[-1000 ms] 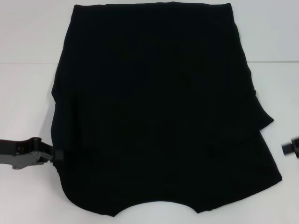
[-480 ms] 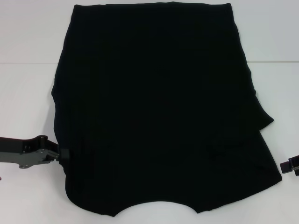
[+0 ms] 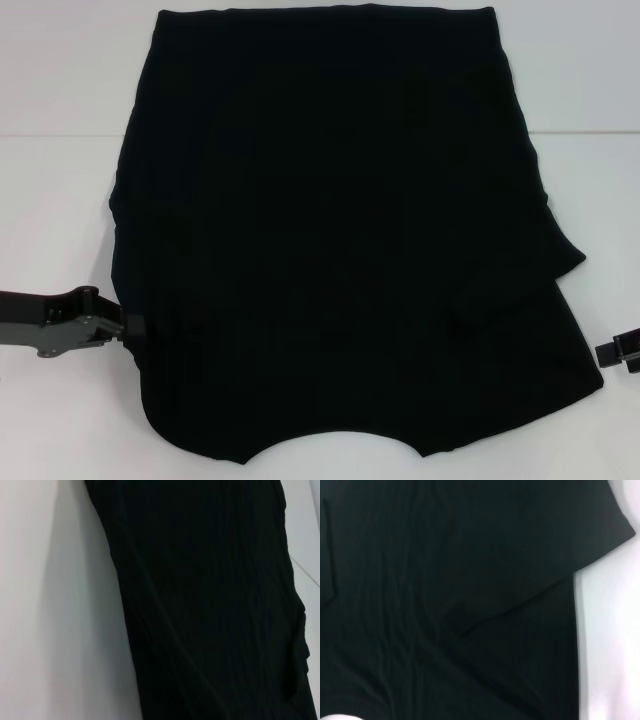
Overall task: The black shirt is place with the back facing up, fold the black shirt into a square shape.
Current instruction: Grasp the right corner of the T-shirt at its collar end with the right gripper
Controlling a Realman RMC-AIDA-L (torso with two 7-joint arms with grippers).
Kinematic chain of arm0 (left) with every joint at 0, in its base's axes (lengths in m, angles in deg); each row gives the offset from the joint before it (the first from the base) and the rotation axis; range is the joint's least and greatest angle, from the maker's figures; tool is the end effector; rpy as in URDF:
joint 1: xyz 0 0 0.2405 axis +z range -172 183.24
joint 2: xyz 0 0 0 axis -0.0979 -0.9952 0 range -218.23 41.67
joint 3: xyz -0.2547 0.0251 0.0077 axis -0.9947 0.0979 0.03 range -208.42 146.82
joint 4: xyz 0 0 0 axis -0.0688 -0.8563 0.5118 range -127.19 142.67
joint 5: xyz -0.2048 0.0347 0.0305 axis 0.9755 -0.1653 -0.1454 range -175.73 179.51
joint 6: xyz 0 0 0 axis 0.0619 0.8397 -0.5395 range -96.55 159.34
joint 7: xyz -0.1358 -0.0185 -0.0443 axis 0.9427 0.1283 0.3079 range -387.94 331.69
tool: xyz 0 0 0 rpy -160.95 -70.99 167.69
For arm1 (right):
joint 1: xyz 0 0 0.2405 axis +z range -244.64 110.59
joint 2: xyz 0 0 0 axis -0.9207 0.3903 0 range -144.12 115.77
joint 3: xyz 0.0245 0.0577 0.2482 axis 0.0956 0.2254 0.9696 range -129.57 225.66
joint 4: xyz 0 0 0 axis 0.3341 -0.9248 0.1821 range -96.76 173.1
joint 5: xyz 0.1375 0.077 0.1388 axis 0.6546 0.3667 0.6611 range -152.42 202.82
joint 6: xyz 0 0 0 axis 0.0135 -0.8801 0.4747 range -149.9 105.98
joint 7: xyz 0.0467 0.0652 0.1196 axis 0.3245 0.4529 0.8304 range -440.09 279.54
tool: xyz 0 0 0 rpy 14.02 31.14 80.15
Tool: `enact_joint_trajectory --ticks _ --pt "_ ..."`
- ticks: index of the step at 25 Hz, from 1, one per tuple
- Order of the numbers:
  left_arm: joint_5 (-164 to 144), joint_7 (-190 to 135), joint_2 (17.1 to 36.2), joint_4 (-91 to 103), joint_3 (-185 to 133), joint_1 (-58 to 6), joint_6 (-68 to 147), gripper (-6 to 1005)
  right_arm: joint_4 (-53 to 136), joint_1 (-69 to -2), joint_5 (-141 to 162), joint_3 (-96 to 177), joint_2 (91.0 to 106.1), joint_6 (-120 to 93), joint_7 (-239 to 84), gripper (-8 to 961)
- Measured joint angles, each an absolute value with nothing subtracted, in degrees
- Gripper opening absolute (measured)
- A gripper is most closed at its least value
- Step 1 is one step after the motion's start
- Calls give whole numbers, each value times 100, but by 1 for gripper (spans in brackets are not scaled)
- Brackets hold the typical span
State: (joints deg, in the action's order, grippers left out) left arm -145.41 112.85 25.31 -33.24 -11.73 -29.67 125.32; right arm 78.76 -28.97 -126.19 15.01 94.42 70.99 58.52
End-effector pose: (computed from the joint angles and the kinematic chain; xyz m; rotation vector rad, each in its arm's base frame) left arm -0.3179 0.3309 0.0572 -2.0699 -2.0833 -0.3949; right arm 0.3177 0.3468 0.0766 -2.2309 1.8630 -0.0438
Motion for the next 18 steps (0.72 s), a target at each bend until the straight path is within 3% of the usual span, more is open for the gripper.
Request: enact_joint_trajectory --ticks 10,18 --pt "-14541 11285 2521 -3330 -1173 -2973 12469 44 7845 -2845 -12635 1439 9486 6909 5864 593" --pt "-14541 11285 2508 -3330 -1182 -2971 12463 44 7834 -2844 -12635 1189 9606 6630 5817 593"
